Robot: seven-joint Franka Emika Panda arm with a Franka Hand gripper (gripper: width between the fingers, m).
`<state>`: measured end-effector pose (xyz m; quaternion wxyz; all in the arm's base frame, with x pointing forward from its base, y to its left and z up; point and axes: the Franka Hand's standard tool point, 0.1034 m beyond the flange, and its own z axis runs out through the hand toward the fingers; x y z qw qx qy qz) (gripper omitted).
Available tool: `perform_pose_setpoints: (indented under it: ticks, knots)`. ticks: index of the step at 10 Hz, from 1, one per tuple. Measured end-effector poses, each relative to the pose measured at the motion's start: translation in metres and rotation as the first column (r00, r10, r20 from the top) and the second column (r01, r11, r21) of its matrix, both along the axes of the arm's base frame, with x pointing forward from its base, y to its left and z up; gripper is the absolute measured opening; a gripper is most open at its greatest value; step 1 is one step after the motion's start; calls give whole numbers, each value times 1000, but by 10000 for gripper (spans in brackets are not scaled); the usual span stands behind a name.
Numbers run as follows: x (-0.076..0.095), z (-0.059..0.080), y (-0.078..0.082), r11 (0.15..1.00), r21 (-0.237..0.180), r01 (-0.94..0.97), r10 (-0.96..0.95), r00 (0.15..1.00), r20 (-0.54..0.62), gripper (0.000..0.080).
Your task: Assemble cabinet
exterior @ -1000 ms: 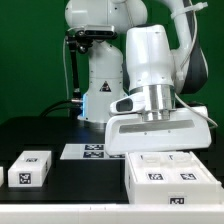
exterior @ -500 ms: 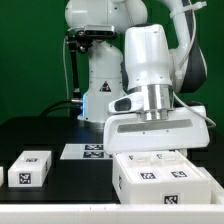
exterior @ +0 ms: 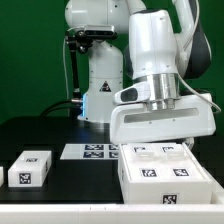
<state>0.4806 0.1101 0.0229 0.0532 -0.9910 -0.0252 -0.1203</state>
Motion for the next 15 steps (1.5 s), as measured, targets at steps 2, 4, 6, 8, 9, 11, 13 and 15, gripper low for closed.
perform_pose_setpoints:
  ticks: [2,4,6,8,9,11,13,15]
  knots:
    - [5,7,33,999,33,32,-31,999,-19,649]
    - [0,1,48,997,43,66,-64,997,-45,649]
    - [-6,-12,44,998,30,48,-47,998,-33,649]
    - [-16,-16,33,998,19,55,-55,998,-31,649]
    - [-19,-15,34,998,18,52,-51,998,-33,649]
    - [-27,-12,29,998,12,56,-55,998,-32,649]
    - [-22,-10,14,998,7,70,-70,997,-15,649]
    - [-24,-11,17,998,8,63,-63,998,-17,649]
